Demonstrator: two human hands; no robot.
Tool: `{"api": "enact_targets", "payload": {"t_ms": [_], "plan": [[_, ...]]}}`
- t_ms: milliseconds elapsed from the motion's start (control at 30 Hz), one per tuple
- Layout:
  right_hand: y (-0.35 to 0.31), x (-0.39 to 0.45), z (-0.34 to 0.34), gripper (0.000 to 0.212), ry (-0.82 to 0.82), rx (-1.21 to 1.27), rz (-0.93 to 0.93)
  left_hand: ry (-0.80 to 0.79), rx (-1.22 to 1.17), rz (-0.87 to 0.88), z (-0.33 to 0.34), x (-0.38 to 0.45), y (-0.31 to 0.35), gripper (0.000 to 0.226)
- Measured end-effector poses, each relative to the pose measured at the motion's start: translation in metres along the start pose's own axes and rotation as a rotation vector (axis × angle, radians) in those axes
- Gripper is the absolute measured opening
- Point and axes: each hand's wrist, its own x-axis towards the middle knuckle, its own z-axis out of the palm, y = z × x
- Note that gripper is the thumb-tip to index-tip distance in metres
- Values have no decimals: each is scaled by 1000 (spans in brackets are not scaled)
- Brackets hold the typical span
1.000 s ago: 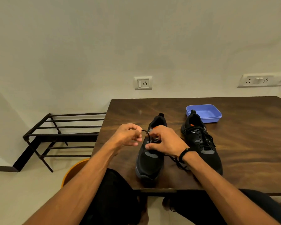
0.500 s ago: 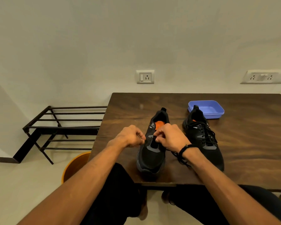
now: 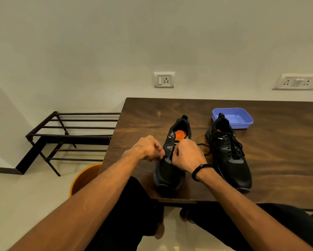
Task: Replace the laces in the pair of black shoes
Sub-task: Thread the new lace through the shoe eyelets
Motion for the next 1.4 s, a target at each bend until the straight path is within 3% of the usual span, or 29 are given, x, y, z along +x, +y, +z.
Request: {"api": "enact_targets", "payload": {"t_ms": [133, 333, 467, 567, 667, 833, 1033, 1133, 1300, 1400], "plan": [[4, -6, 14, 18, 26, 203, 64, -10, -51, -6, 2, 0, -3, 13], [3, -8, 34, 19, 67, 663, 300, -32, -170, -66, 1, -3, -7, 18], [-3, -8, 43, 28, 167, 841, 460, -67, -193, -65, 0, -4, -3, 28], [-3, -6, 54, 35, 211, 847, 464, -72, -186, -61, -1, -4, -2, 32], [3, -10, 55, 27, 196, 696, 344, -67, -175, -71, -1, -3, -2, 31], [9, -3, 28, 24, 15, 446, 220, -70, -179, -80, 1, -3, -2, 25], [1, -5, 25, 25, 5, 841, 419, -36, -202, -100, 4, -3, -2, 16], [2, -4, 27, 26, 2, 903, 445, -32, -195, -101, 4, -2, -1, 16], [12, -1, 33, 13, -47, 664, 291, -19, -154, -67, 8, -3, -1, 20], [13, 2, 44, 24, -31, 470, 288, 6, -101, -37, 10, -2, 2, 21]]}}
